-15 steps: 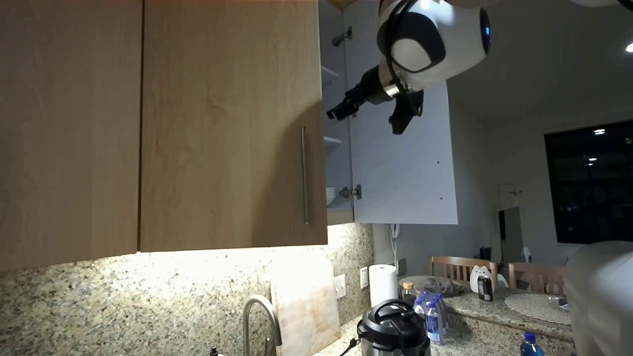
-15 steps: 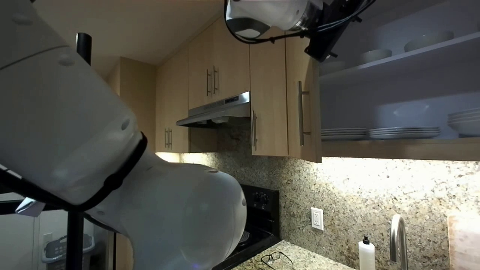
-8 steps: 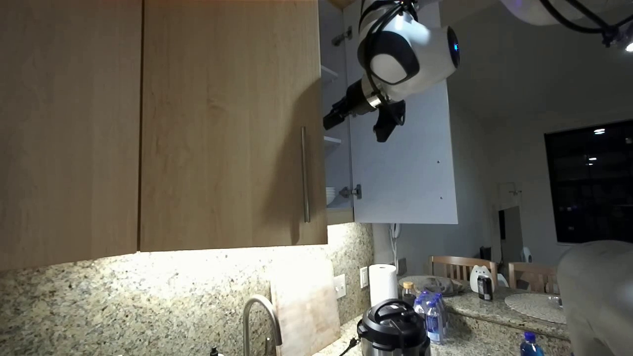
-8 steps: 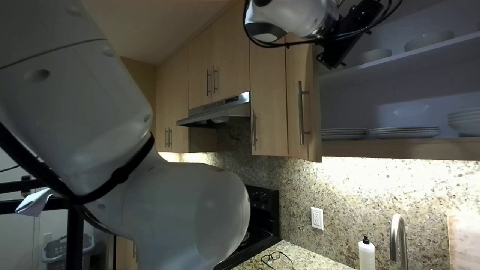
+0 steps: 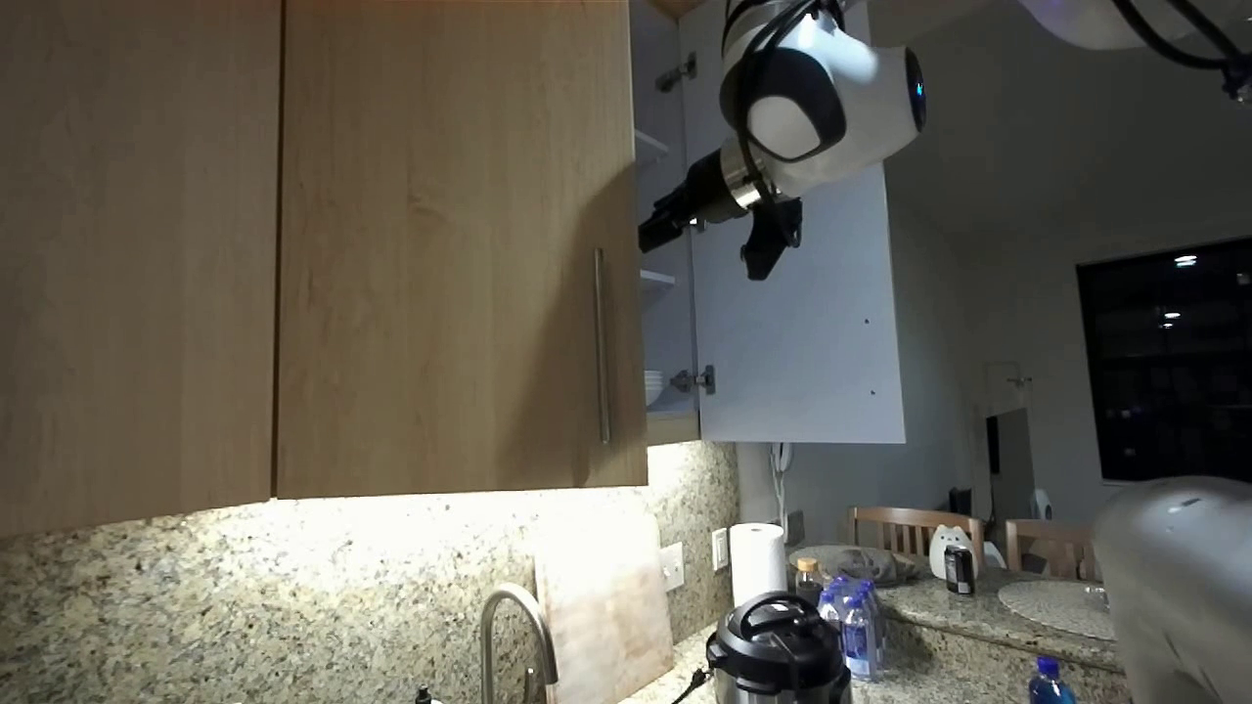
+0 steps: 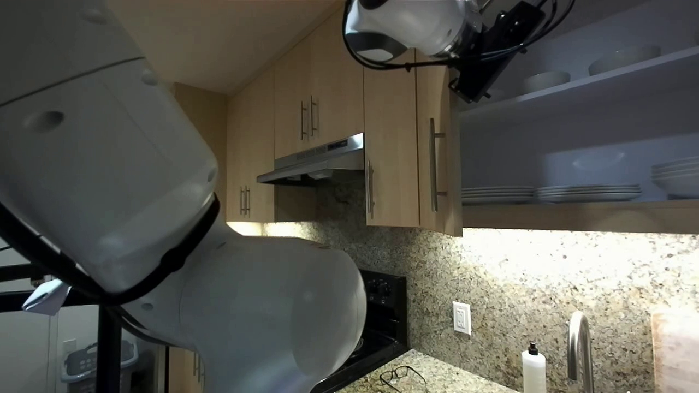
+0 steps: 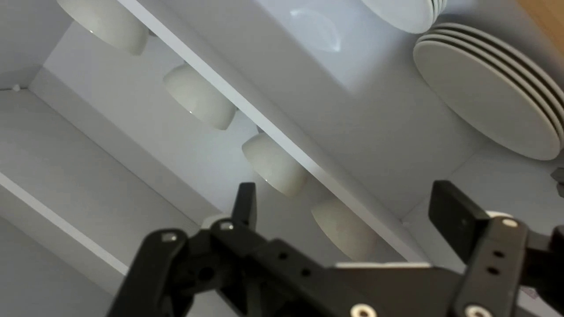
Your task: Open the left cabinet door
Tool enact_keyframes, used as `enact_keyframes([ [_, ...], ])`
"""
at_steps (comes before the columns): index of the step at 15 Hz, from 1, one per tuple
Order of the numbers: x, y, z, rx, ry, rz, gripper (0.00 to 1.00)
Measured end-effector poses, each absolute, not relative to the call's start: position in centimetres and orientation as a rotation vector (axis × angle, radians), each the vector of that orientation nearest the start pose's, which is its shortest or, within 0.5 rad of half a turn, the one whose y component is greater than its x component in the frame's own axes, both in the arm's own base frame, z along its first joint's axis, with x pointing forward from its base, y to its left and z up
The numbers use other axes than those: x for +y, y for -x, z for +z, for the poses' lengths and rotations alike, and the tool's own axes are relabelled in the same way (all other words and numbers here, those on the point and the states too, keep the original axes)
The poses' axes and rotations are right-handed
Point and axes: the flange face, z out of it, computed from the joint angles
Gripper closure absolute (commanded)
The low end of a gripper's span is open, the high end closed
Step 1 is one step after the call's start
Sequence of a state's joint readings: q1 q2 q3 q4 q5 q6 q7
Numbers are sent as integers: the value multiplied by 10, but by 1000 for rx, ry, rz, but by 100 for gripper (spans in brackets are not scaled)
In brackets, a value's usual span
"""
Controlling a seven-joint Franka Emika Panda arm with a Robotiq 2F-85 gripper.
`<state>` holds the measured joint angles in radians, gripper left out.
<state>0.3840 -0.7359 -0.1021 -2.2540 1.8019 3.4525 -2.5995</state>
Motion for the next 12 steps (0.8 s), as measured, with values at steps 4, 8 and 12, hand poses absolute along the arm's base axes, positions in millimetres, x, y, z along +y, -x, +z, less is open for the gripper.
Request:
enact_keyframes([
  [4,-25,-313,688,-1035,2480,-2441,0],
  [8,-7,-294,682,-1111,2430,-2456,0],
  [12,18,-278,678,-1201,2373,-2471,0],
])
